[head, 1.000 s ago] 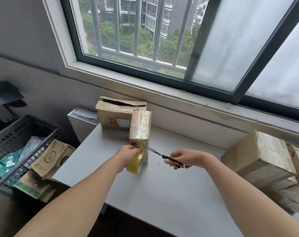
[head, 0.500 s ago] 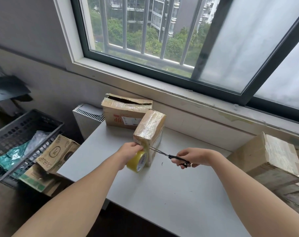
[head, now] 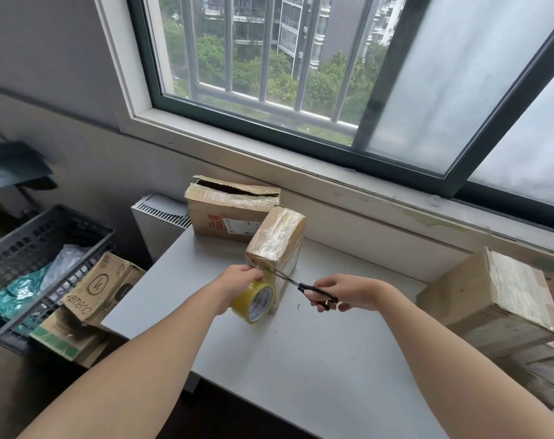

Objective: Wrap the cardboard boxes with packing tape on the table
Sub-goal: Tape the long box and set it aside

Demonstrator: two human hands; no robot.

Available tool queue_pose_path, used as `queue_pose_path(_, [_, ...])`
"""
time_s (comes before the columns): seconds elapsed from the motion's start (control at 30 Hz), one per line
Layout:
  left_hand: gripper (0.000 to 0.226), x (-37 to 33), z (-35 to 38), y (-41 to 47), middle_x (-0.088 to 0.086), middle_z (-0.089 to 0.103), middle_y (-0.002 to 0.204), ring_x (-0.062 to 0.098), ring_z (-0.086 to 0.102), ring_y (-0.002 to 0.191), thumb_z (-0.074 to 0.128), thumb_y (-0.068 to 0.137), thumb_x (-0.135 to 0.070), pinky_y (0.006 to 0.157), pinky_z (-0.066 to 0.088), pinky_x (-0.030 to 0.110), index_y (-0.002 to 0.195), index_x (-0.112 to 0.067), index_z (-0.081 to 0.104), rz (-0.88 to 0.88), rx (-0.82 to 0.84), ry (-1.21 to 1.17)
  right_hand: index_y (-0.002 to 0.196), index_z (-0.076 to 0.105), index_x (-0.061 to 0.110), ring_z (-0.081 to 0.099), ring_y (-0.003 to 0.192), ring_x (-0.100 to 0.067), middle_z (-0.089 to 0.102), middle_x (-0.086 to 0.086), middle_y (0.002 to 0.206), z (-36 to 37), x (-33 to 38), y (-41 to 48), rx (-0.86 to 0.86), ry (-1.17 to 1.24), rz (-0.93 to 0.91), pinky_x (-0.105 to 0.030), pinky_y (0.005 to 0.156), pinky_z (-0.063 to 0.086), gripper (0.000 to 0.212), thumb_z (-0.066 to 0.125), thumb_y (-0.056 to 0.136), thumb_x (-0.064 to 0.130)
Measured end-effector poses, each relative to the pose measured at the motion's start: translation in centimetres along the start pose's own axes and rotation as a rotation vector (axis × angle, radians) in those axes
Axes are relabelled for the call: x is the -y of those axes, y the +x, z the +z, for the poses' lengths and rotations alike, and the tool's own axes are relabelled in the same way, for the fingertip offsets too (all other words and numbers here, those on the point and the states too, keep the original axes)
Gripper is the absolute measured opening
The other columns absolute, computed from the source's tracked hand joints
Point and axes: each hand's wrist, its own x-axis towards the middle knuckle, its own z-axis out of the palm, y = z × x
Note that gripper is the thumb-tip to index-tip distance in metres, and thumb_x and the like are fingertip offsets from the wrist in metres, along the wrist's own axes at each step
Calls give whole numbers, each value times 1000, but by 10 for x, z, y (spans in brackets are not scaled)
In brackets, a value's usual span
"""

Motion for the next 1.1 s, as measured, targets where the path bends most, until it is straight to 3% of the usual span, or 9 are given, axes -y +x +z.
queue_pose_path(0.3, [18, -7, 0, -4, 5, 69, 93, 23, 62, 84, 70, 95, -32, 75, 47, 30, 84, -18, 75, 1, 19, -6, 96, 64, 23, 47, 80, -16, 66, 7, 85, 1, 6, 7, 7, -52, 25, -28, 69, 33, 43, 63, 90, 66])
queue_pose_path(0.7, [24, -6, 3, -2, 13, 73, 107, 29, 66, 93, 70, 96, -30, 82, 51, 37, 104, -8, 75, 0, -29, -20, 102, 68, 24, 49, 79, -14, 69, 10, 85, 5, 7, 9, -25, -80, 17, -30, 72, 36, 55, 64, 83, 75])
queue_pose_path(1.1, [15, -18, 5, -21, 7, 71, 89, 21, 66, 75, 69, 98, -26, 62, 50, 27, 100, -11, 73, 18, -5, -82, 97, 68, 25, 51, 79, -14, 70, 11, 84, -2, 0, 8, 24, -99, 69, -31, 77, 39, 64, 64, 71, 83])
